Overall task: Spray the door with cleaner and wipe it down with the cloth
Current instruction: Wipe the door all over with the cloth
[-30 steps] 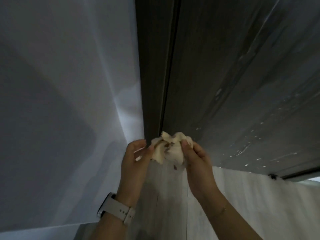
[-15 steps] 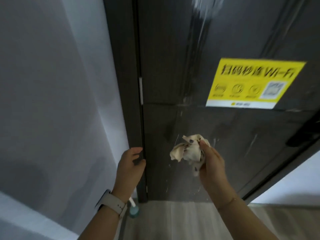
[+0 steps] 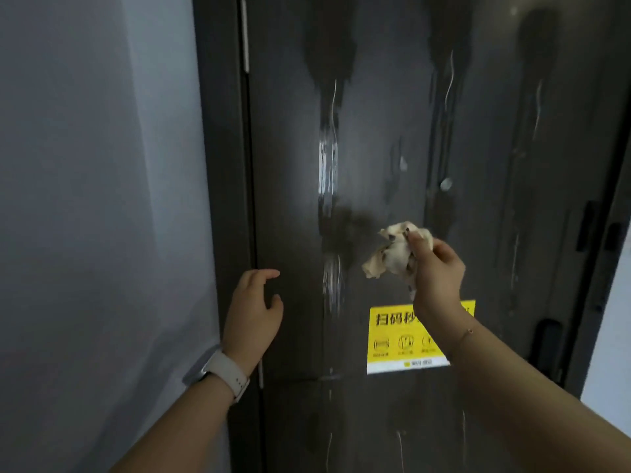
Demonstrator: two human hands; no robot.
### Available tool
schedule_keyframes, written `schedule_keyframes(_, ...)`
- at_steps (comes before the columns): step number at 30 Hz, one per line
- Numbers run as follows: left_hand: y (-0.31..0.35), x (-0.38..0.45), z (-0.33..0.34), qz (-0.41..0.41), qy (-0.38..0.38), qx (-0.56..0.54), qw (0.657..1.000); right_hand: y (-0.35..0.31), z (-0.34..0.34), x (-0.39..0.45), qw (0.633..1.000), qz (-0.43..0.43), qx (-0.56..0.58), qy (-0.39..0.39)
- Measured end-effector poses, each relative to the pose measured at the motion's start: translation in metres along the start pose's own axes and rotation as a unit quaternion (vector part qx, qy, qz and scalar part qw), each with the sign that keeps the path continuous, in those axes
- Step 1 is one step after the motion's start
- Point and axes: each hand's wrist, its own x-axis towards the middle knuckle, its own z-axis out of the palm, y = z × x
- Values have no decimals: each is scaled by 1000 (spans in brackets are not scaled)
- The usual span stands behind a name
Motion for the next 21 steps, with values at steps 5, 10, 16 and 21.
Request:
schedule_keyframes(5,20,89,-10,131,32,98,986,-39,53,49,989,-149,-15,-5)
schedule_keyframes(10,48,190,-14,218,104,203,949,-61,103,116,957,-280,-68,18)
schedule_keyframes(16,60,277,-21,273,185,306,893,-82,170,172,918,-384,-92,-34)
schedule_keyframes(21,32,292,-4,299,227,361,854,-55,189,206,819,-522,-235,-33)
